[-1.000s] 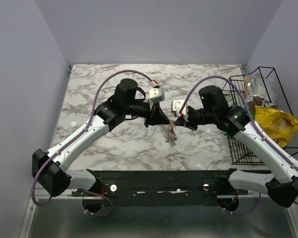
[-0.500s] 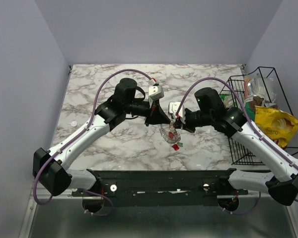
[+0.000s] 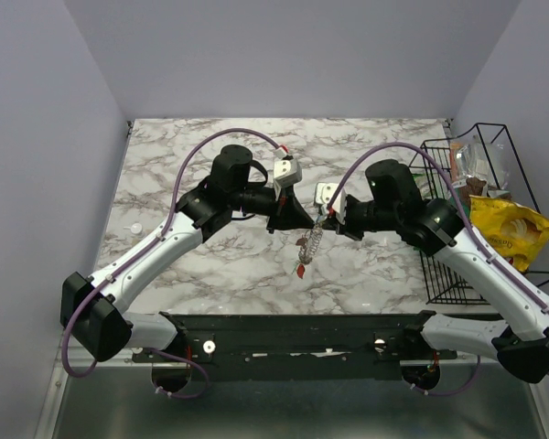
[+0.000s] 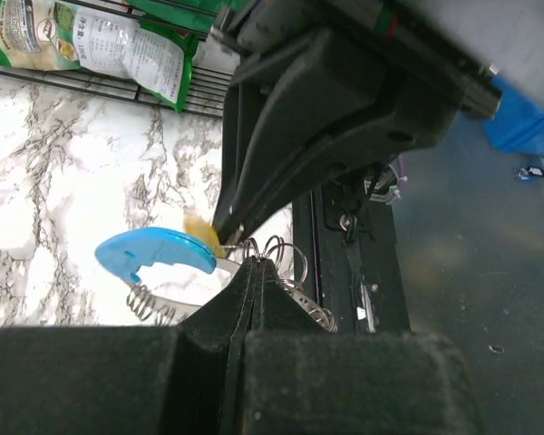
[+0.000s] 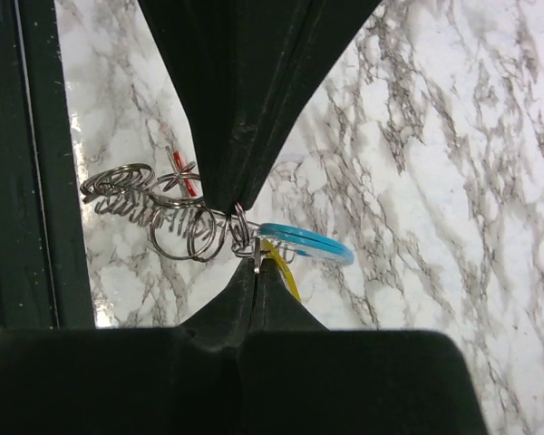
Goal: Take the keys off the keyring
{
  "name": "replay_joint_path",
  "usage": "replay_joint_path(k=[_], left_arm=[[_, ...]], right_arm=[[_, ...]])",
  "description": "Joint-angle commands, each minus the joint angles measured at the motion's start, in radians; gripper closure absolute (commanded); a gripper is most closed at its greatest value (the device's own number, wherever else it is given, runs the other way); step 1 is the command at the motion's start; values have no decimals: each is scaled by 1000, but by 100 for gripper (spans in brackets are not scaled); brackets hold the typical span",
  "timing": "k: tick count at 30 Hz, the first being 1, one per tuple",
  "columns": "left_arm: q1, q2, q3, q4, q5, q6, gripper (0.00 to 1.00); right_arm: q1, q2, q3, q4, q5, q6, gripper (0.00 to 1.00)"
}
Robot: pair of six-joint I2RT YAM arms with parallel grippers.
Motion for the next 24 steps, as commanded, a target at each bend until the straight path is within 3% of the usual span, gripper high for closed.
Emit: replay_joint_path(k=[1, 11, 24], left_arm=[[-2, -24, -10, 6, 22, 23, 100], [-2, -16, -16, 36, -22, -10, 100], [-2, 1, -21, 62, -13, -37, 100]], right_arm=[[-1, -33, 2, 21, 48, 0, 99], [1, 6, 32, -56, -61, -8, 99], [32, 52, 20, 1, -27, 41, 99]])
